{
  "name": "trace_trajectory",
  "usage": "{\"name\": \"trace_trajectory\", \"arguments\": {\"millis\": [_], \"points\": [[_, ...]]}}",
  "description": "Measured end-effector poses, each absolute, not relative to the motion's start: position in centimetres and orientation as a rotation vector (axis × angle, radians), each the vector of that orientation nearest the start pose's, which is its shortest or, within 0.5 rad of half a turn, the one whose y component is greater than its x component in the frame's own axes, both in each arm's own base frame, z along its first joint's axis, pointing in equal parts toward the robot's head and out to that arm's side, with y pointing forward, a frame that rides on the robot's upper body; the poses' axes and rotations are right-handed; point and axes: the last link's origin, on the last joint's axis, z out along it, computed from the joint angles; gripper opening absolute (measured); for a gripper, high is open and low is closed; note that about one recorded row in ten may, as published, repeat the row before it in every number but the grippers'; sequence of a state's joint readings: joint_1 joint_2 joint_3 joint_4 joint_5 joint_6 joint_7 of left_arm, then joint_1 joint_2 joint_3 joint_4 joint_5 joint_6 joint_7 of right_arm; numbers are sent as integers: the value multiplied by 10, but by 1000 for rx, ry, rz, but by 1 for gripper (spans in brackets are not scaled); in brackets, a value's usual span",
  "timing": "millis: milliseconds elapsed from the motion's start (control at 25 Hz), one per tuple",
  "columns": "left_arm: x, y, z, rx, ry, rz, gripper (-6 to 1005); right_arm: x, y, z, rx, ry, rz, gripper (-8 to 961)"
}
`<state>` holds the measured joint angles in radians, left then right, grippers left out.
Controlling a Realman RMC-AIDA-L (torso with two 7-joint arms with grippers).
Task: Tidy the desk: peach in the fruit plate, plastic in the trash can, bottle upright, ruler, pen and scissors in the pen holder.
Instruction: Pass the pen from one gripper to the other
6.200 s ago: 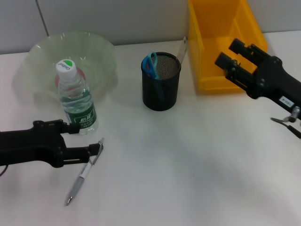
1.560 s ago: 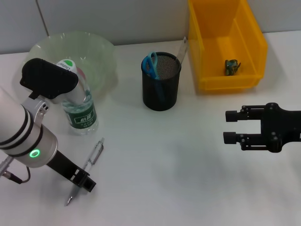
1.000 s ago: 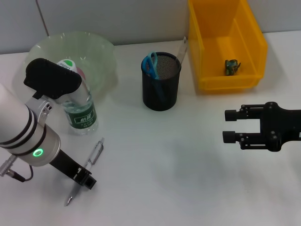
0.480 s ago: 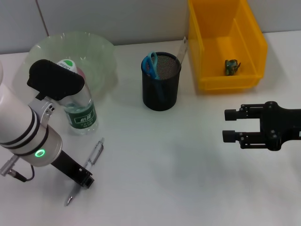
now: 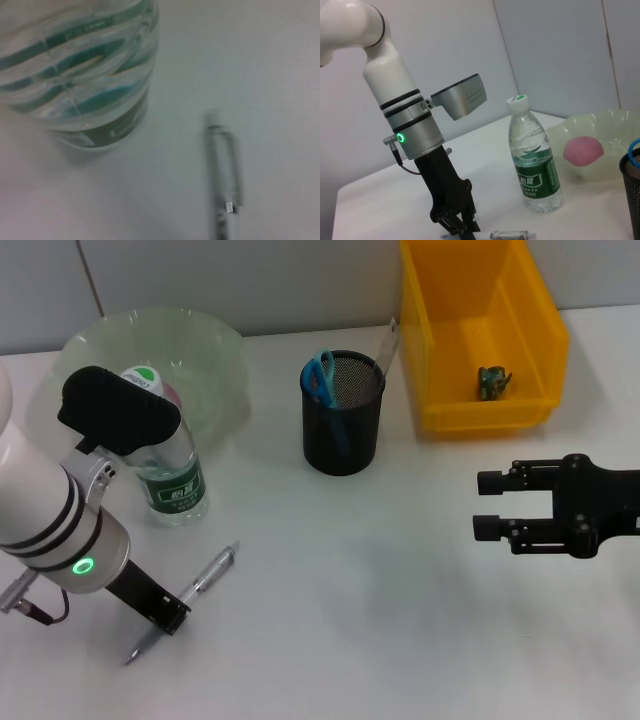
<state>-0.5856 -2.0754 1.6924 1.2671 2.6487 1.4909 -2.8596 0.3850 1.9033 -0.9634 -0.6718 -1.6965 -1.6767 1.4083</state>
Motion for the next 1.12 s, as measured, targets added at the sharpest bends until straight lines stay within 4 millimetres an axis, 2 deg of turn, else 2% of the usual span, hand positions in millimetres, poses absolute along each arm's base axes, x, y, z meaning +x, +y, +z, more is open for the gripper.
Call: {"name": "trace_trajectory", "arguments": {"millis": [160, 480, 720, 760, 800, 960, 1120], "points": [[-193, 328, -47, -2484, -1060, 719, 134, 287, 299, 52, -2785, 611, 752, 651], [-169, 320, -17, -2554, -1027, 549, 134, 287, 300, 52, -2783, 608, 752, 652], [-150, 315, -5, -2762, -1008, 160, 135, 285, 300, 57, -2755, 599, 793, 651], [-144, 314, -6, -2830, -967, 19, 135, 285, 300, 60, -2743, 591, 815, 651], [-144, 314, -6, -2830, -967, 19, 135, 285, 300, 60, -2743, 591, 815, 651], [-135, 312, -13, -2936, -849, -222, 135, 282, 299, 69, -2698, 572, 894, 652], [-133, 313, -18, -2972, -793, -354, 135, 280, 298, 73, -2667, 540, 951, 652]]}}
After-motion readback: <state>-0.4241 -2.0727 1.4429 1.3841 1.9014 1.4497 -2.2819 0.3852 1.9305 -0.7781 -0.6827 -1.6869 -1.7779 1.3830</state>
